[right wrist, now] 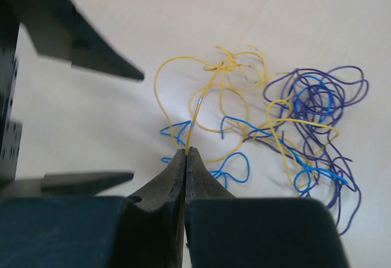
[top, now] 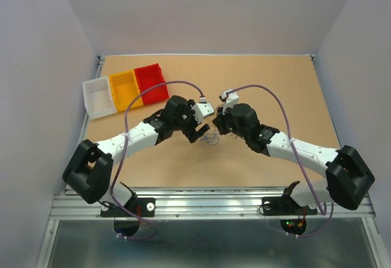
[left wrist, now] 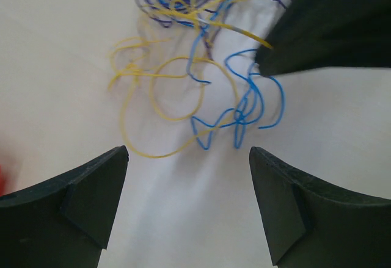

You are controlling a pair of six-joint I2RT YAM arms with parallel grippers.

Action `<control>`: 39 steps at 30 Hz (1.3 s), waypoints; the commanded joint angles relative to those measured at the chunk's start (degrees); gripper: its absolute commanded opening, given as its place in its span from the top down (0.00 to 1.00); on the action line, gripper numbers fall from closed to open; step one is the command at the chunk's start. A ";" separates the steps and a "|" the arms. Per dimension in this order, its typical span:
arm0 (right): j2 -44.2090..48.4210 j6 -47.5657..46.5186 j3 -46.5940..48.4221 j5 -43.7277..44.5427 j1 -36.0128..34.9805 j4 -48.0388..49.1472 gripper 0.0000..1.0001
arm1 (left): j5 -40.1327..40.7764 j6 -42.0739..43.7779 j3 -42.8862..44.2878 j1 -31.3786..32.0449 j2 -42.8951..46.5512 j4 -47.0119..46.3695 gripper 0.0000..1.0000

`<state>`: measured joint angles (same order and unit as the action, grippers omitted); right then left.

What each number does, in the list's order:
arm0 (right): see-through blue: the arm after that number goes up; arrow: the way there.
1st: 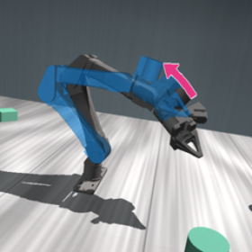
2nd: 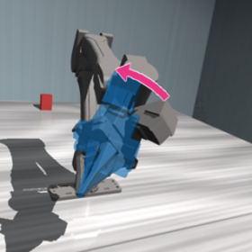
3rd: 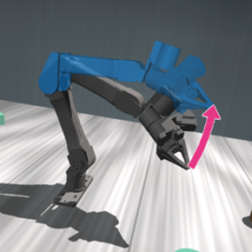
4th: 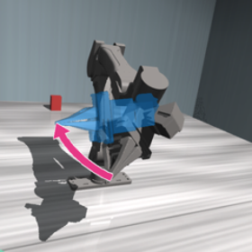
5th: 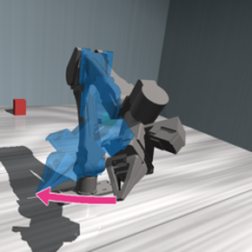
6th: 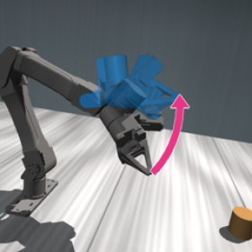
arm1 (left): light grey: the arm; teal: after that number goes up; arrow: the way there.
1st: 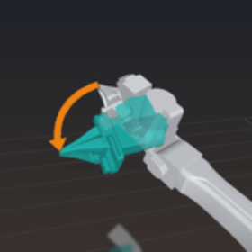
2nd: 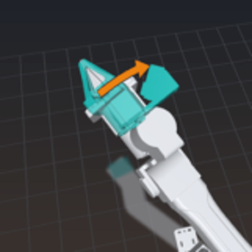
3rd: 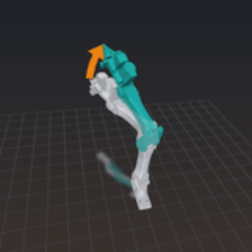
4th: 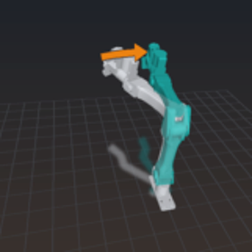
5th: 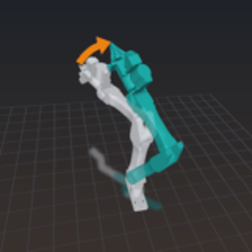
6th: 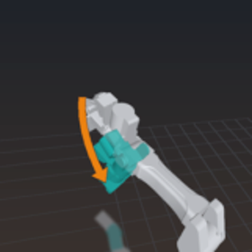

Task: Untangle the cables

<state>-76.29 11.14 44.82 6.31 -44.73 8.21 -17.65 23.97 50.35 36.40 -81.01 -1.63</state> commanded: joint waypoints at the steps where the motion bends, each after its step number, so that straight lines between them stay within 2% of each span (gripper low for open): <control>1: -0.96 5.12 -0.79 3.47 5.16 2.95 0.99 | 2.10 1.70 -0.78 2.00 -2.04 -0.66 0.08; 9: -7.28 8.37 1.93 -0.06 11.94 3.13 0.99 | 2.09 1.17 1.24 4.55 -8.19 0.22 0.07; 14: -10.63 14.95 3.52 1.60 18.27 3.75 0.99 | 3.67 0.82 1.95 5.70 -10.22 0.40 0.07; 17: -12.64 15.41 3.78 0.73 20.73 3.75 1.00 | 4.73 0.91 2.04 6.57 -10.66 -0.13 0.05; 24: -13.62 15.41 4.05 -0.77 21.79 3.92 1.00 | 9.56 -1.11 4.31 8.33 -13.64 -2.68 0.03; 30: -12.66 15.41 3.26 -0.68 21.79 4.10 0.99 | 12.37 -1.82 8.80 10.96 -20.40 -2.68 0.05; 32: -12.22 15.32 3.00 -0.42 21.79 4.10 0.99 | 12.73 -1.56 9.15 11.58 -21.55 -2.50 0.10; 35: -11.51 15.23 2.47 -0.59 21.79 4.10 0.99 | 14.31 -1.38 10.47 12.38 -23.66 -0.92 0.36; 36: -11.25 15.06 2.29 -0.68 21.79 4.18 0.99 | 14.40 -1.29 10.56 12.29 -23.75 -0.57 0.50; 39: -10.63 14.71 1.94 -0.59 21.79 4.19 1.00 | 13.79 -0.85 10.04 12.38 -22.53 -0.05 0.72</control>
<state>-89.56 25.78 45.47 5.54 -22.94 9.50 -4.91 22.70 59.61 48.56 -104.16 -3.40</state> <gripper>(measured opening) 0.014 0.364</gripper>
